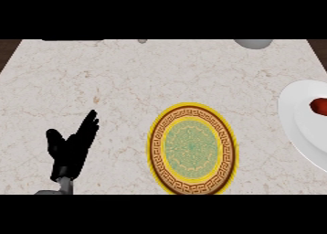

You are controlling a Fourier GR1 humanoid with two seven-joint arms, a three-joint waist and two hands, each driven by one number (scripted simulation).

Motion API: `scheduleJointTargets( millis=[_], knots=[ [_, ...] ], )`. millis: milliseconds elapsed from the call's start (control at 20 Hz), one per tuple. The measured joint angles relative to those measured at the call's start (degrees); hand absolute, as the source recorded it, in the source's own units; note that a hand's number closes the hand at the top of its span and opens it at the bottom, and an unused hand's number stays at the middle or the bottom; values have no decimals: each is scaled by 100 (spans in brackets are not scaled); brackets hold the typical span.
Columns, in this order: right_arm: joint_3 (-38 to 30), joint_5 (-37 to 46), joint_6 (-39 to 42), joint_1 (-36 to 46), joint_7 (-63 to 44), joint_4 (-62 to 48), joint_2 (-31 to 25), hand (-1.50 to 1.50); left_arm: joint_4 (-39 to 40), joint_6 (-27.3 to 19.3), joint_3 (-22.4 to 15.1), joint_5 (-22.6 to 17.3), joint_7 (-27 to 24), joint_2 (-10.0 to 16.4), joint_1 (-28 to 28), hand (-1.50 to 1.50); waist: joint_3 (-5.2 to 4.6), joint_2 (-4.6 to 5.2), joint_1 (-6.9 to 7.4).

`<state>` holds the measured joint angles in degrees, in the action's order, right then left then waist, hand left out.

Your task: Pick the bell pepper from the plate and place it in the plate

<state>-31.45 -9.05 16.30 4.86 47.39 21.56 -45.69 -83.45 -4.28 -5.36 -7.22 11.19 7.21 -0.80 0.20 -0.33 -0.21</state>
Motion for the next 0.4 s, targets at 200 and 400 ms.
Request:
scheduleJointTargets(
  millis=[200,400],
  knots=[
    [59,-11,5,-434,59,233,-1,-150,65,104,124,-34,-21,46,37,0,0,-5,-5],
    [81,-136,-62,-936,30,791,210,-150,43,146,145,-14,71,24,57,0,-6,-7,-12]
  ],
)
